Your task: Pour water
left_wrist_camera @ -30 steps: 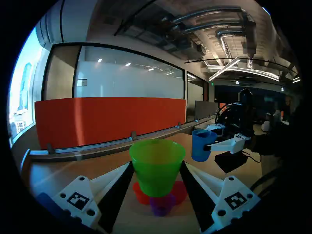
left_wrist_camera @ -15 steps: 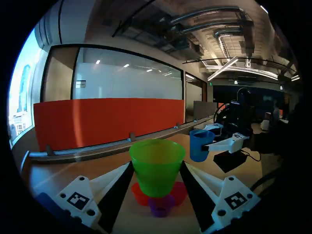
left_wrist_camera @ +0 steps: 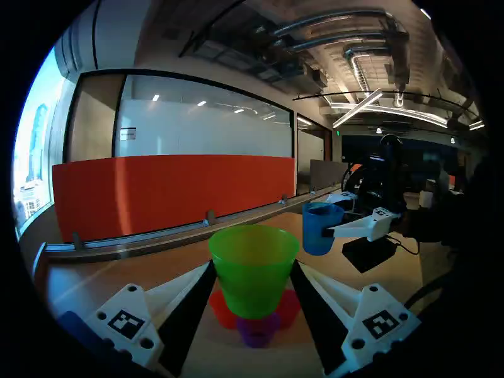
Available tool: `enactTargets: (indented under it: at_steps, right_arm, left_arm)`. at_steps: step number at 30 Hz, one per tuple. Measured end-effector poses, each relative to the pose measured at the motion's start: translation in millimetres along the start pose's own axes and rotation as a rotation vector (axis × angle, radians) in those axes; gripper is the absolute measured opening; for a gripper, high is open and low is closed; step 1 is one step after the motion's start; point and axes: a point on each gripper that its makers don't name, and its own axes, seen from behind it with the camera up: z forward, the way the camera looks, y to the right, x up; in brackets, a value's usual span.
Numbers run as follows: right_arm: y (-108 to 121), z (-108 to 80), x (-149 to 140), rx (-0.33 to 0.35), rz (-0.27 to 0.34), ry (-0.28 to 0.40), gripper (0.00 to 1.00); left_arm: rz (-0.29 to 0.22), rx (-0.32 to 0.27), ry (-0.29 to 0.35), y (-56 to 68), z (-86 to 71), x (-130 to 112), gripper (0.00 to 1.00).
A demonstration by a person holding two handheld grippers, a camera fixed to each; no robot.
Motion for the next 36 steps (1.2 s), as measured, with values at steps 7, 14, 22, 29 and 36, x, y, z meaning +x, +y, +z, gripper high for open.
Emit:
enactTargets:
  at_steps: [7, 14, 22, 29, 36]
  right_arm:
    - [-2.6, 1.0, 3.6, 0.012, -0.02, -0.007, 0.89]
    - [-2.7, 1.9, 8.9, 0.021, -0.051, -0.013, 0.89]
    - [-3.4, 3.3, 11.9, 0.034, -0.089, -0.021, 0.89]
    - [-0.3, 5.3, 16.0, 0.041, -0.123, -0.026, 0.89]
    - [0.1, 6.4, 21.3, 0.05, -0.157, -0.03, 0.89]
  left_arm:
    - [-0.004, -0.004, -0.006, 2.6, -0.9, -7.4, 0.83]
    - [-0.006, -0.011, -0.01, 6.8, -0.4, -13.5, 0.83]
    - [-0.017, -0.024, -0.017, 11.3, 2.8, -22.1, 0.83]
    - [-0.024, -0.036, -0.025, 15.3, 5.4, -27.4, 0.83]
    - [-0.027, -0.047, -0.032, 19.5, 7.3, -33.0, 0.83]
